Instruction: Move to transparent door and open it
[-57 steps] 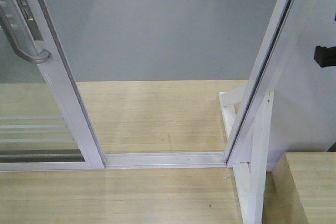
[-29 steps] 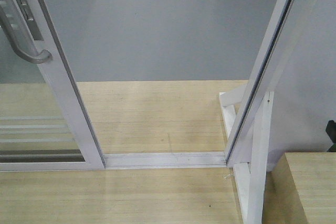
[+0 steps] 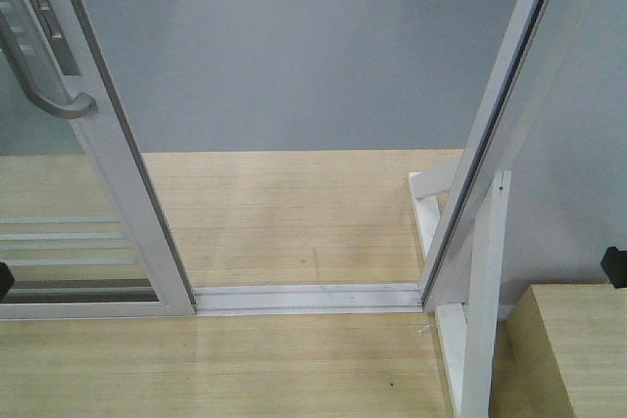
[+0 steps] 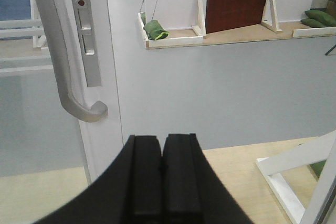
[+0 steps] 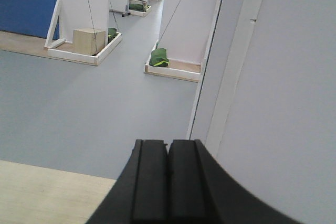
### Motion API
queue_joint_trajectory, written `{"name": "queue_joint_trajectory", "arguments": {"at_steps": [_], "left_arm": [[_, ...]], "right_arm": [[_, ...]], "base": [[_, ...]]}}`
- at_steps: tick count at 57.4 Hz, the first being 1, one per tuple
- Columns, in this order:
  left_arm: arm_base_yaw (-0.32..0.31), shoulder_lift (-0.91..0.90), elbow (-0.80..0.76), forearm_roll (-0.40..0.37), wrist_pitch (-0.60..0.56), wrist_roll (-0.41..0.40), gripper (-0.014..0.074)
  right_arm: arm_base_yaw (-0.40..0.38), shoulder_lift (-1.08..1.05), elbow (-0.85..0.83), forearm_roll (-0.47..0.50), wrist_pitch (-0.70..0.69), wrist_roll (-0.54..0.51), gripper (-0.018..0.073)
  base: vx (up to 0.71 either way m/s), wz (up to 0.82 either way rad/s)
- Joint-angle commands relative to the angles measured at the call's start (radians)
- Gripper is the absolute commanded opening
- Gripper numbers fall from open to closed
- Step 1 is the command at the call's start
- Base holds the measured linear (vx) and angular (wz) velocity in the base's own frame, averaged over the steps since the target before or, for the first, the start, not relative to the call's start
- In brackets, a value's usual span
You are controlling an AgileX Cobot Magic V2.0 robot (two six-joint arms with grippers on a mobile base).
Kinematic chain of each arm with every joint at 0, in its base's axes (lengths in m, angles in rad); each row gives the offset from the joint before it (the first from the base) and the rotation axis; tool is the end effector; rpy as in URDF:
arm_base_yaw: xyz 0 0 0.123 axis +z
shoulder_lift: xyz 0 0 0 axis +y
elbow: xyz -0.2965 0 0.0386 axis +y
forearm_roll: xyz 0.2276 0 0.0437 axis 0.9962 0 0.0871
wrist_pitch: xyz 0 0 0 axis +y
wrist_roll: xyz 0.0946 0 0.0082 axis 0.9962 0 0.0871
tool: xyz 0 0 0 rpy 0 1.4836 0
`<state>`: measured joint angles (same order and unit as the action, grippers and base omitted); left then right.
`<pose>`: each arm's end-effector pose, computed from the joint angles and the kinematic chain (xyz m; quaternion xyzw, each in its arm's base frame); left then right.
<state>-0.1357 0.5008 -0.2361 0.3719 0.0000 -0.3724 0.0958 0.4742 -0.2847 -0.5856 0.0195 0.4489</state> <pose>0.0822 -0.0112 0.2650 0.0518 0.7652 -0.0437 0.6402 0.0796 0.0066 0.2815 -0.0831 0.7431 -0.0176 0.6637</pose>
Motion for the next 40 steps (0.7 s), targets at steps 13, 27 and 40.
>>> {"name": "queue_joint_trajectory", "arguments": {"at_steps": [13, 27, 40], "left_arm": [[-0.007, 0.004, -0.027, -0.012, -0.068, -0.011, -0.0003], [-0.007, 0.004, -0.027, -0.011, -0.067, -0.007, -0.0003], [-0.004, 0.004, -0.023, -0.204, -0.128, 0.222, -0.0003]], "right_arm": [[-0.006, 0.001, -0.029, -0.006, -0.073, 0.001, -0.0001], [-0.006, 0.001, -0.029, -0.006, -0.073, 0.001, -0.0001], [-0.006, 0.001, -0.029, -0.006, -0.074, 0.001, -0.0001]], "base": [[0.0, 0.0], [0.0, 0.0], [0.0, 0.0]]}}
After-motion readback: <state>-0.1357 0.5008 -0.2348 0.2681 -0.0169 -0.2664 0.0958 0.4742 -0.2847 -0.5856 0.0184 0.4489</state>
